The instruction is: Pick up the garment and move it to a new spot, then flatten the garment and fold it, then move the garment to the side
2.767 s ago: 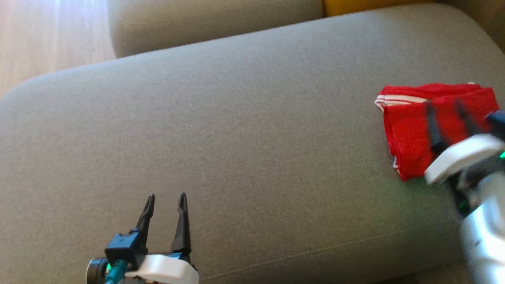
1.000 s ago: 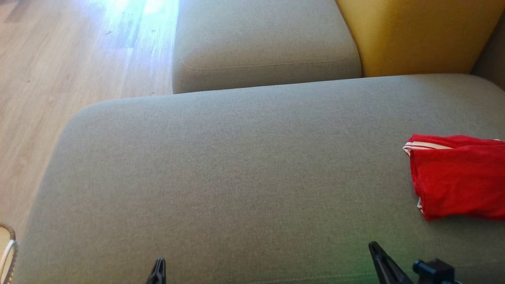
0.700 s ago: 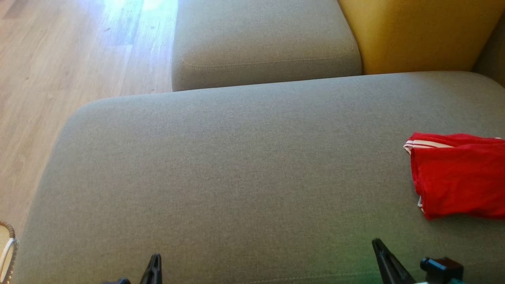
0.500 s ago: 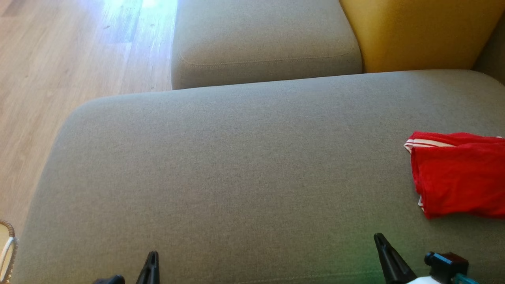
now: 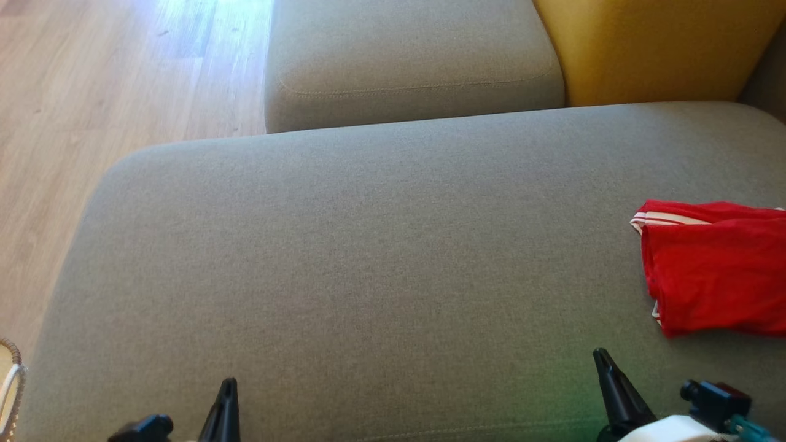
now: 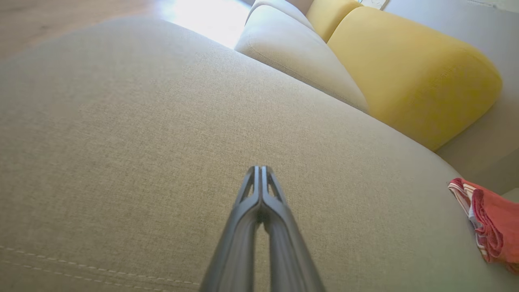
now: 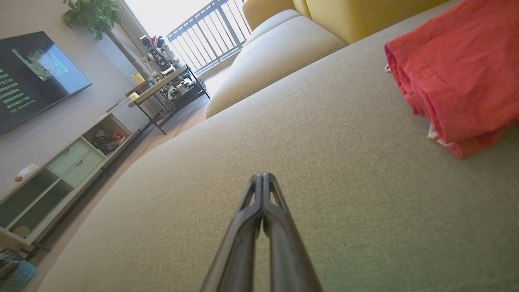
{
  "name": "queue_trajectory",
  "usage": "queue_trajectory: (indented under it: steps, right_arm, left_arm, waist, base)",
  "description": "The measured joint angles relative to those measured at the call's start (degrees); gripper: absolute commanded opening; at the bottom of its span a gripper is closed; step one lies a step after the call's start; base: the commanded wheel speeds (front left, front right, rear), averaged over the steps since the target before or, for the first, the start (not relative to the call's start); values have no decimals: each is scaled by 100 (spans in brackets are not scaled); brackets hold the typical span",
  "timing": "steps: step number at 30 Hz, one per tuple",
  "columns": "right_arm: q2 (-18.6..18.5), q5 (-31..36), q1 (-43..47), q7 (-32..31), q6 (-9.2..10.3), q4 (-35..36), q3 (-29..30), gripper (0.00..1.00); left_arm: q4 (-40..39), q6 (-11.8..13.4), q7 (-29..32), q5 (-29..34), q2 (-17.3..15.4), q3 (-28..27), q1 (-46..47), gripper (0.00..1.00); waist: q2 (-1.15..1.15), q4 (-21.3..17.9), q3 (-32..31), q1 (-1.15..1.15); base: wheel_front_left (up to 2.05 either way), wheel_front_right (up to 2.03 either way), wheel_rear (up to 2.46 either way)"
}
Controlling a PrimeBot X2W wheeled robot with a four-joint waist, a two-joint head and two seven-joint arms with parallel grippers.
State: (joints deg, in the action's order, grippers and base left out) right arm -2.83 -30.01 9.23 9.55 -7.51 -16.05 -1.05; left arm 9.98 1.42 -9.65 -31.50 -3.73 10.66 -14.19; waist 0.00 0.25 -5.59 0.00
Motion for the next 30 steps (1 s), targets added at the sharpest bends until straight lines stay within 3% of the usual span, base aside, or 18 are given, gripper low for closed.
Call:
queue_trajectory:
  steps: [30]
  right_arm:
    - [-13,-2046,-393,-459,0,0,205,0]
  left_arm:
    - [169,-258,404,-2025,-19,-364,527,0]
  waist:
    - [0,-8,186,0]
  base:
    - [0,0,0]
